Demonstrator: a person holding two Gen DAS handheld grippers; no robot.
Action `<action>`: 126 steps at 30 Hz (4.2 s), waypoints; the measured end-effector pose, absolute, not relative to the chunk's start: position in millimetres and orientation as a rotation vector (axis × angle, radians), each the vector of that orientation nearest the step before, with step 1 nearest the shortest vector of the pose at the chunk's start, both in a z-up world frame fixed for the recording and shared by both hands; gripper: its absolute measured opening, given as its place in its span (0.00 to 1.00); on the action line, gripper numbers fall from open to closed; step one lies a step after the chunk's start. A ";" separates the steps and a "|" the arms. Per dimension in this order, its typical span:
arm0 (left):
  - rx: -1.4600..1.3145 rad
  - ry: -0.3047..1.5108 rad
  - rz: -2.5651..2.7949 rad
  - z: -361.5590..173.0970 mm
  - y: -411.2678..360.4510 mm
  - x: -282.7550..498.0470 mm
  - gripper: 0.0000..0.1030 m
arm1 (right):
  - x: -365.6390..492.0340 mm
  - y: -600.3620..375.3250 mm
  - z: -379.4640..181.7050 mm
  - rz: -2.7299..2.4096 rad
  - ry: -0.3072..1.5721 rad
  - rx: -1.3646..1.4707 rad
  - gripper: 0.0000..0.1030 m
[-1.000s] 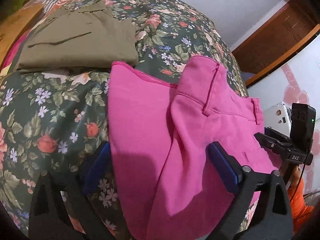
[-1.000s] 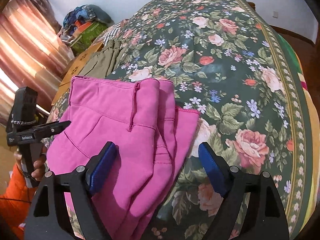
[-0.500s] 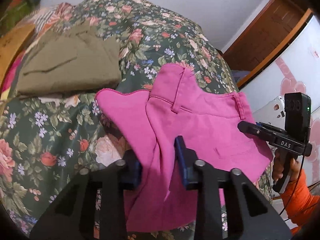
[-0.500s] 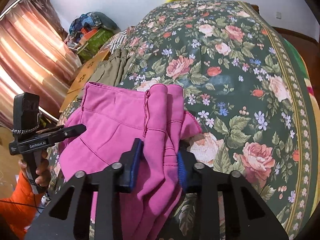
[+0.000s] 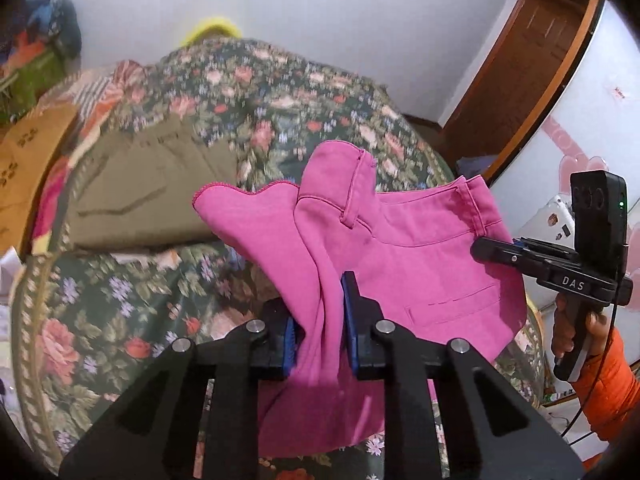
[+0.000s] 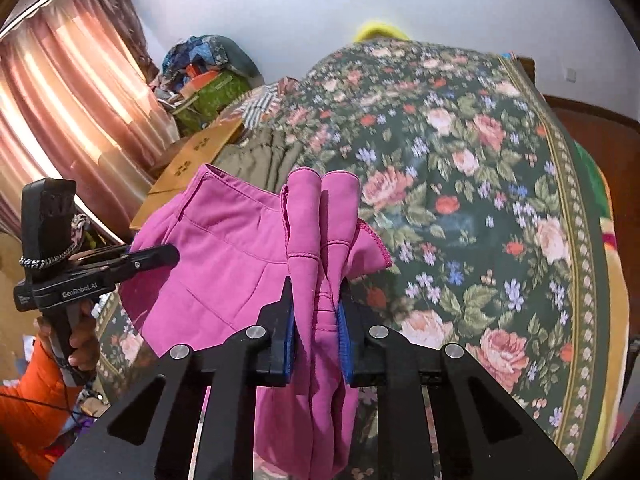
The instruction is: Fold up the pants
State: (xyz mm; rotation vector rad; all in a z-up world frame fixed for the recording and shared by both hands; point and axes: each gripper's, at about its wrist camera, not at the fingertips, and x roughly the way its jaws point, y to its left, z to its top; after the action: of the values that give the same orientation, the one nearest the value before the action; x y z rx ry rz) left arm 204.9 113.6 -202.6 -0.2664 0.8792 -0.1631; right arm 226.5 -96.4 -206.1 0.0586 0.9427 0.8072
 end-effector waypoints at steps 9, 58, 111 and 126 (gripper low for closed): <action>-0.248 0.775 -0.122 -156.9 145.6 206.9 0.19 | 231.0 -69.7 -164.4 0.855 0.832 0.030 0.15; -0.450 0.928 0.106 -292.8 380.6 327.7 0.52 | 374.9 149.9 -263.0 0.888 0.988 -0.166 0.32; -0.102 0.187 0.241 2.1 124.5 -8.9 0.87 | 70.4 -39.6 -5.2 0.911 0.187 0.030 0.82; -0.058 0.170 0.265 -6.0 112.5 -24.1 1.00 | 45.2 -40.1 -6.8 0.855 0.132 0.004 0.99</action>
State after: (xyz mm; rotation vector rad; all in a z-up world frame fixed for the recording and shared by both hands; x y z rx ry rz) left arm -24.1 112.5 -6.0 -0.0583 0.1703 0.2647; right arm 45.2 -40.1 -6.8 0.0039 0.1325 0.8548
